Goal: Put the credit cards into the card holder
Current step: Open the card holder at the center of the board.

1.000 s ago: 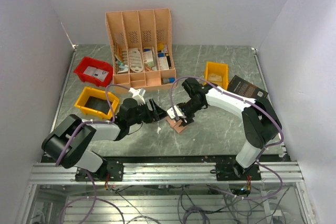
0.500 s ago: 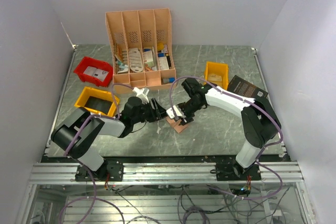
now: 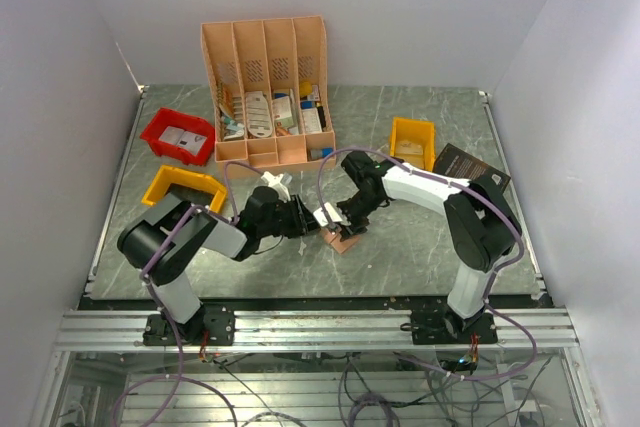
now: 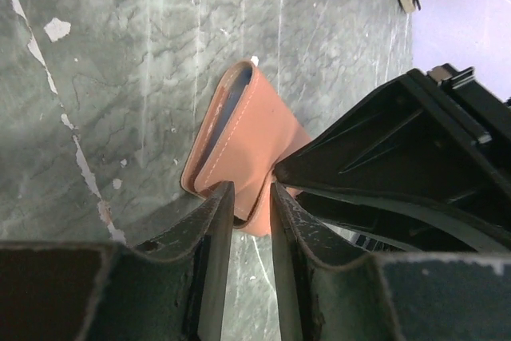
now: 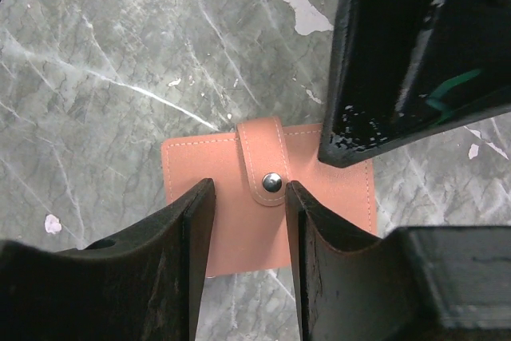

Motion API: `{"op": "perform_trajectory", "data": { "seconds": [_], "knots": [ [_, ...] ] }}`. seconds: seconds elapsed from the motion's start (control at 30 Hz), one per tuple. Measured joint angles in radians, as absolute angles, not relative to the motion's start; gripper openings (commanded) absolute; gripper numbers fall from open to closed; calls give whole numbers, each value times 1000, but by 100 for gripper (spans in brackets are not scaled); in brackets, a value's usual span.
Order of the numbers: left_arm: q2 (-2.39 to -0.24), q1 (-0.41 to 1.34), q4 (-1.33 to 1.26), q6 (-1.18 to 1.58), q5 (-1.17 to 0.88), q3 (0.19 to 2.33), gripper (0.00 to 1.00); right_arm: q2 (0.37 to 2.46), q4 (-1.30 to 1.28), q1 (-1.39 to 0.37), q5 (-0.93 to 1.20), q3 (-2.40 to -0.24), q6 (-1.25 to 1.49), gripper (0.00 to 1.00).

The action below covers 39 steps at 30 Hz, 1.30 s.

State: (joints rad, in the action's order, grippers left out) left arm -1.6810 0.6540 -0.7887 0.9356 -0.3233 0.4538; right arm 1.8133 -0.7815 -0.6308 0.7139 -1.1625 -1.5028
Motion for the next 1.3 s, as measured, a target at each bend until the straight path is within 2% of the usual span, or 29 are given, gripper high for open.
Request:
{"op": "perform_trajectory", "data": {
  "seconds": [0.43,1.3],
  "knots": [
    [-1732,670,-823,940,-344,469,30,1852,-798,-631,734,-1201,-1464,42],
    [-1740,670,-825,925,-332,461,27,1877,-792,-631,752,-1214,-1417,41]
  ]
}}
